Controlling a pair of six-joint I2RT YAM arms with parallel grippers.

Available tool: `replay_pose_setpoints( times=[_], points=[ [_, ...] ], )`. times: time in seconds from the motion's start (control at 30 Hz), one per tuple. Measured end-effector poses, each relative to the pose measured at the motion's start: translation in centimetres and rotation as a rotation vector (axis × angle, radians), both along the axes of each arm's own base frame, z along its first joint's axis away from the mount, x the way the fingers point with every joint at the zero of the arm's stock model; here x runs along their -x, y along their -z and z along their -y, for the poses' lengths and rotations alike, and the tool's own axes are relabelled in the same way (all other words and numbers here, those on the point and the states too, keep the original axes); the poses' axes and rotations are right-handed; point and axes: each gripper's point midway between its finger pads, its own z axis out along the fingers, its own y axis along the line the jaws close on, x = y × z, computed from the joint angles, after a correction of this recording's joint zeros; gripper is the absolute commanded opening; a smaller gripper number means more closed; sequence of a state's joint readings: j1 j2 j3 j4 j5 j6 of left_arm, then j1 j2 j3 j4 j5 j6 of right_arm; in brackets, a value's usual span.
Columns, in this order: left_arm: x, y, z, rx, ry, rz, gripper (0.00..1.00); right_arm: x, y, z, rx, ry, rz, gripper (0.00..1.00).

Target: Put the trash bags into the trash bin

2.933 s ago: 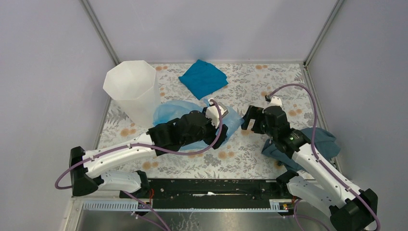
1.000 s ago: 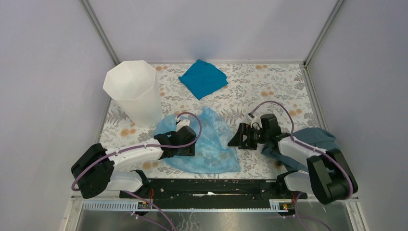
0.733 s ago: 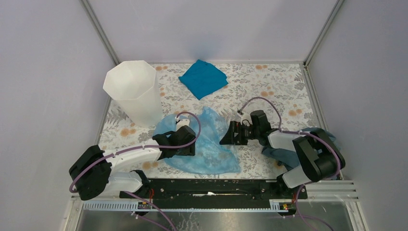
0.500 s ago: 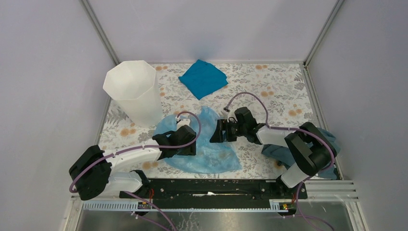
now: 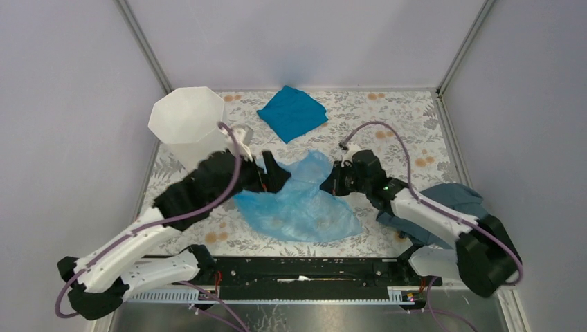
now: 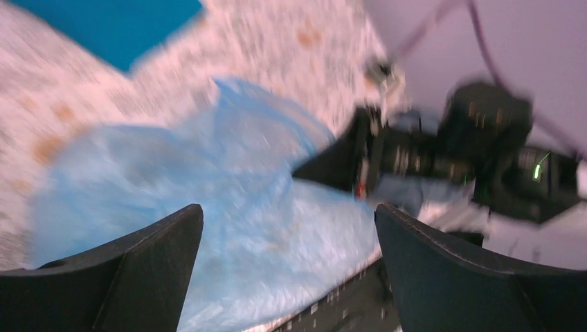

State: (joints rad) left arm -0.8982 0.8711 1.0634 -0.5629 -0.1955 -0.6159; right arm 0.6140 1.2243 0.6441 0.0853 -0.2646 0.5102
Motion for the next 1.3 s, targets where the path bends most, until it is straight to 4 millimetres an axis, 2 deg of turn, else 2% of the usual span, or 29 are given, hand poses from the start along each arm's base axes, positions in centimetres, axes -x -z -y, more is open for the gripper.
replay_pose_setpoints(
  times=[0.07,0.1,0.17,0.23,0.33,0.37,0.5,0.6,0.73,0.83,1.0,1.17,1.3],
  points=[
    [-1.4,-5.2,-1.3,0.020,-0.087,0.093,0.99,-0.1,-2.3,1.1,0.011,0.035,0.063,0.00],
    [-2.1,-7.0,-2.2,0.012,-0.144,0.126,0.99,0.0,-3.3,1.7,0.016,0.049,0.089,0.00],
    [-4.1,-9.5,-4.3,-0.043,-0.285,0.171,0.99,0.3,-5.1,2.9,0.029,0.081,0.136,0.00],
    [-6.7,-10.3,-6.0,-0.147,-0.432,0.188,0.99,0.8,-7.1,4.1,0.030,0.109,0.187,0.00],
    [-10.7,-9.1,-7.8,-0.319,-0.583,0.176,0.99,1.6,-9.8,5.6,0.019,0.140,0.257,0.00],
    [-12.4,-7.8,-8.3,-0.401,-0.622,0.156,0.99,1.9,-10.6,6.2,0.017,0.153,0.280,0.00],
    [-16.3,-3.0,-9.8,-0.619,-0.683,0.066,0.99,2.7,-12.2,7.9,0.021,0.191,0.334,0.00],
    [-17.6,-1.2,-11.3,-0.716,-0.721,0.031,0.99,3.1,-12.1,8.6,0.039,0.202,0.336,0.00],
    [-18.3,-1.2,-13.3,-0.762,-0.768,0.026,0.97,3.4,-11.4,8.8,0.065,0.195,0.318,0.00],
    [-19.0,-1.2,-14.7,-0.747,-0.789,0.015,0.87,3.4,-11.1,8.9,0.078,0.191,0.312,0.00],
    [-20.3,0.8,-16.5,-0.701,-0.761,-0.051,0.65,3.5,-10.9,9.1,0.089,0.195,0.310,0.00],
    [-20.6,1.6,-15.9,-0.680,-0.705,-0.066,0.32,3.6,-11.4,9.4,0.094,0.198,0.320,0.00],
    [-20.5,1.9,-15.2,-0.668,-0.650,-0.064,0.17,3.7,-13.2,9.7,0.070,0.208,0.369,0.00]
  ],
)
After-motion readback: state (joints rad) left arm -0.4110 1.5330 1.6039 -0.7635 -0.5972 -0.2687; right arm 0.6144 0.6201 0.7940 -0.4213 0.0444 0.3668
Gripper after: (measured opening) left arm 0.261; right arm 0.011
